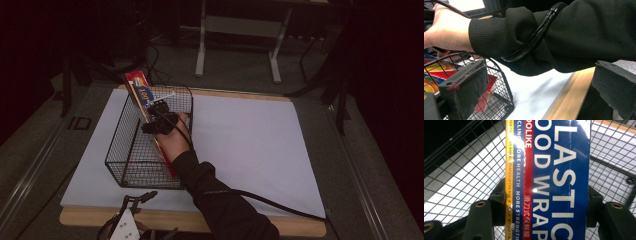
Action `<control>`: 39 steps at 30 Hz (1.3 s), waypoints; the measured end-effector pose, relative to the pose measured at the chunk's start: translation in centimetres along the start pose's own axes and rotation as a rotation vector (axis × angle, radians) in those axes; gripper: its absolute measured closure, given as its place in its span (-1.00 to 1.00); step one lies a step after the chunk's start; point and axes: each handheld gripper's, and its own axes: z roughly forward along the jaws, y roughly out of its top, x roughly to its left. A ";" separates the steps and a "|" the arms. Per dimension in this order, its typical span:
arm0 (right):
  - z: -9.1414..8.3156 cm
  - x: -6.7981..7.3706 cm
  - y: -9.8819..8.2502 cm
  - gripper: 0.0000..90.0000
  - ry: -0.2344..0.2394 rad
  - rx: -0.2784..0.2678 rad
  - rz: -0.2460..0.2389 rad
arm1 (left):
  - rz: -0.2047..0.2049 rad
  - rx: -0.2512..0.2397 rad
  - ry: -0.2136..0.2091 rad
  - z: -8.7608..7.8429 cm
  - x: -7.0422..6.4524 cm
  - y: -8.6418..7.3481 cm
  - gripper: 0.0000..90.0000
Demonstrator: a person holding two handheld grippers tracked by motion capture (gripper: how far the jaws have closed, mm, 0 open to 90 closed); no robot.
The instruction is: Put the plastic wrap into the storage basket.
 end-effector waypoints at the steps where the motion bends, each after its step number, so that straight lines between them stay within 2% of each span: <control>1: 0.1 0.1 0.0 -0.14 -0.002 0.006 -0.007 | 0.001 0.001 -0.001 0.0 0.0 0.0 -0.98; 6: 0.5 0.3 0.0 -0.15 0.002 0.030 -0.024 | -0.001 0.005 -0.007 0.1 -0.1 0.0 -0.98; 8: 0.8 0.1 -0.1 -0.16 0.002 0.064 -0.019 | 0.001 0.007 -0.008 0.1 -0.1 0.0 -0.98; 10: 1.3 -0.1 -0.6 -0.17 -0.019 0.087 -0.038 | 0.001 0.008 -0.009 0.1 0.0 0.0 -0.98; 13: 1.3 -0.3 -0.7 -0.17 -0.023 0.079 -0.029 | 0.002 0.012 -0.010 0.1 -0.1 0.0 -0.98; 18: 1.4 -0.2 -0.6 -0.18 -0.032 0.081 -0.040 | 0.003 0.023 -0.018 0.2 -0.1 -0.1 -0.98; 29: 1.7 -1.0 -0.6 -0.19 -0.046 0.084 -0.009 | 0.001 0.027 -0.024 0.3 -0.1 -0.1 -0.98; 36: 2.1 -1.1 -0.6 -0.21 -0.052 0.100 -0.013 | -0.004 0.033 -0.028 0.3 0.0 -0.1 -0.98; 39: 2.1 -0.9 -0.7 -0.21 -0.066 0.097 -0.031 | -0.005 0.034 -0.031 0.3 0.0 -0.2 -0.98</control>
